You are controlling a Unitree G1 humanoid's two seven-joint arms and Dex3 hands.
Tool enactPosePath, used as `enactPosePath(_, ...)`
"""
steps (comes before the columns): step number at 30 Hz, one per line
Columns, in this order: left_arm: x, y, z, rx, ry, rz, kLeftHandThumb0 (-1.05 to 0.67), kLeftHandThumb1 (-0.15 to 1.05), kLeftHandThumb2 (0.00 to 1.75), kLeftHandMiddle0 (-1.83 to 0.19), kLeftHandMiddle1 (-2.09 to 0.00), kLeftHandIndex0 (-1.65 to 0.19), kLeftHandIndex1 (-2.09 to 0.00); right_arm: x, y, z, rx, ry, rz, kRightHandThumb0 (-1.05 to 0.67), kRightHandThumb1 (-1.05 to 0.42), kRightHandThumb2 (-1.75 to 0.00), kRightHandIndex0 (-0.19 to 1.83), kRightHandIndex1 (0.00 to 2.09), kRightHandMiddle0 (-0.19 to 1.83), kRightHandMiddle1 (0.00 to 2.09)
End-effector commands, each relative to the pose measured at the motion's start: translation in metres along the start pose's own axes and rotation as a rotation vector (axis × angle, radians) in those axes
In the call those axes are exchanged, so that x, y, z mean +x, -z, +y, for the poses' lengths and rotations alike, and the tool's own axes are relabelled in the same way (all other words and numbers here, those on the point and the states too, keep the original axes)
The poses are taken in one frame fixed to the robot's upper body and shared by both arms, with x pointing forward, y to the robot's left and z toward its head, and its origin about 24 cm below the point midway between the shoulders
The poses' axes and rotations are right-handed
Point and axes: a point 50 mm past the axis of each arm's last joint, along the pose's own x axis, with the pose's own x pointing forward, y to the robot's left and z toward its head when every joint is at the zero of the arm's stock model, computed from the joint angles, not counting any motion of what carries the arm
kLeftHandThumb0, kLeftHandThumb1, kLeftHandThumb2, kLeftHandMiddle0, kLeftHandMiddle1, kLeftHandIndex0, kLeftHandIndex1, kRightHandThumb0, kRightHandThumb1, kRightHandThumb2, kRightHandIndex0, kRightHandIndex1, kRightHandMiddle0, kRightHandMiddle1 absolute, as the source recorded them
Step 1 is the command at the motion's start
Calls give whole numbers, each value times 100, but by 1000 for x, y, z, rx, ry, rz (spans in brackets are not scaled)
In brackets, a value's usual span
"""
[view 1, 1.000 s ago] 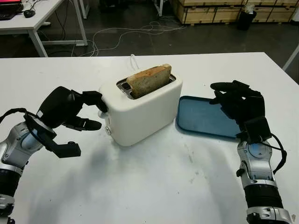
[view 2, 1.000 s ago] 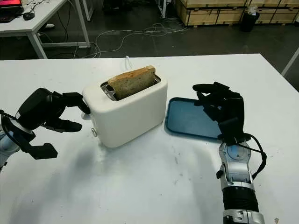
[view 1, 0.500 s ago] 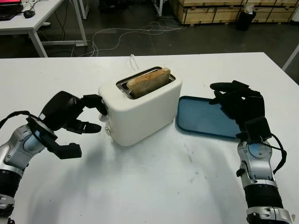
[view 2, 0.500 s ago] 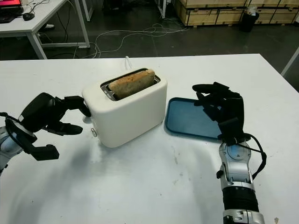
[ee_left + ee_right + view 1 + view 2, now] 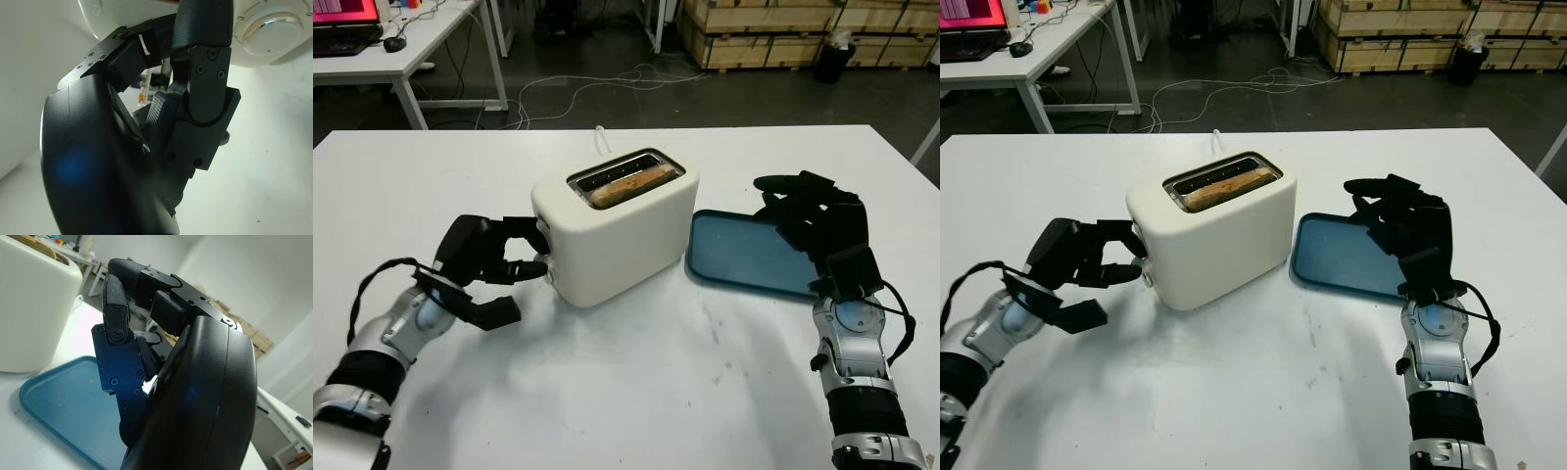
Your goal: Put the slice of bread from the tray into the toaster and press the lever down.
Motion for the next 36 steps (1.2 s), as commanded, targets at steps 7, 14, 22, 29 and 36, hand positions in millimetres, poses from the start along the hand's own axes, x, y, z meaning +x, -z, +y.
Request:
enactPosePath(7, -66, 18, -81, 126, 530, 139, -105, 92, 28, -156, -104, -141, -4, 6, -6, -4, 2, -1, -31, -40, -92, -23, 83, 118, 100, 51)
enactPosePath(14, -64, 15, -83, 141, 587, 110, -105, 92, 19, -157, -103, -142, -2, 5, -5, -4, -13, 3, -24, -39, -92, -23, 81, 124, 96, 56)
enactPosePath(22, -37, 0, -52, -2, 356, -4, -105, 92, 31, -153, -111, -144, -1, 5, -5, -3, -6, -2, -32, -38, -92, -24, 81, 120, 95, 54)
enactPosePath(29, -4, -26, 6, -166, -28, -174, -105, 92, 40, -138, -136, -148, -2, 4, -5, -1, 17, 6, -24, -39, -92, -23, 82, 121, 93, 50)
enactPosePath(36, 5, -32, 40, -175, -179, -192, -105, 92, 47, -131, -153, -146, -1, 4, -4, 1, 13, 11, -32, -39, -92, -25, 82, 120, 96, 50)
